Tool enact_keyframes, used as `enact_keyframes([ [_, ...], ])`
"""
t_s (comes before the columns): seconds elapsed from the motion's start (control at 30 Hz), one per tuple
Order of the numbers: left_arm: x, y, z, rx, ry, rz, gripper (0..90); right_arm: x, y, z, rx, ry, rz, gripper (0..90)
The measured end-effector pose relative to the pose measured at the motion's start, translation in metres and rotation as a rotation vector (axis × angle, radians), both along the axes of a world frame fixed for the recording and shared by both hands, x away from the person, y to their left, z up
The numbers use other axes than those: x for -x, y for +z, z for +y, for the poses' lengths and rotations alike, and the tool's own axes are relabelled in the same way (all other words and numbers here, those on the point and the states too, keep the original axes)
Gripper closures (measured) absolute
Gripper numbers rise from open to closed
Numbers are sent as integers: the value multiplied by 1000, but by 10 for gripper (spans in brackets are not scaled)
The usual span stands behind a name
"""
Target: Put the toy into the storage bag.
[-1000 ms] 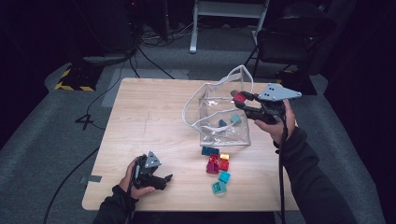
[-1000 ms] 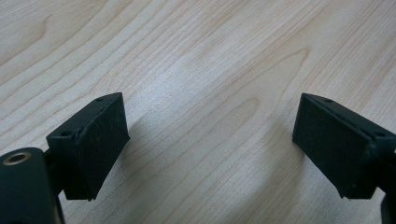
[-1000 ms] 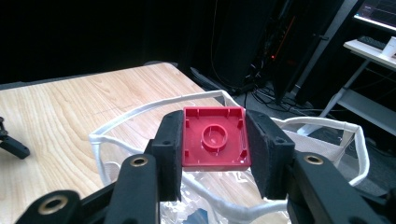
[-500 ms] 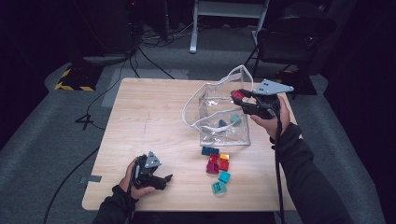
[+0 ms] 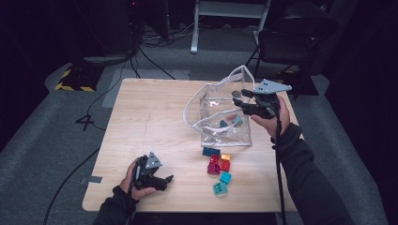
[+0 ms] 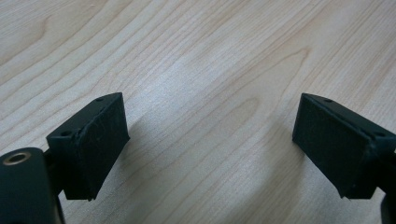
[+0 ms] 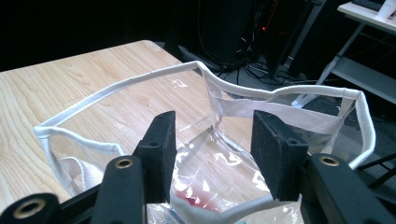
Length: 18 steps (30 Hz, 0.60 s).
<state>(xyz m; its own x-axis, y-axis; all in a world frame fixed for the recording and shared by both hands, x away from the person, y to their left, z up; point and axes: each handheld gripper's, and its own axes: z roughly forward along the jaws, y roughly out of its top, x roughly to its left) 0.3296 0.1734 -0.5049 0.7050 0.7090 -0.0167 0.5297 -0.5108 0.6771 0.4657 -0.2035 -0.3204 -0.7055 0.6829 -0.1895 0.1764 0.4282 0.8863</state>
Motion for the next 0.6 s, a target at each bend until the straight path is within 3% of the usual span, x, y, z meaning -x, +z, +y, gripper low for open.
enact_keyframes([
  [0.37,0,0,0,-1,0,0,107,39,16,-19,-41,66,-63,456],
  [0.6,0,0,0,-1,0,0,107,72,0,-25,-22,142,-62,434],
])
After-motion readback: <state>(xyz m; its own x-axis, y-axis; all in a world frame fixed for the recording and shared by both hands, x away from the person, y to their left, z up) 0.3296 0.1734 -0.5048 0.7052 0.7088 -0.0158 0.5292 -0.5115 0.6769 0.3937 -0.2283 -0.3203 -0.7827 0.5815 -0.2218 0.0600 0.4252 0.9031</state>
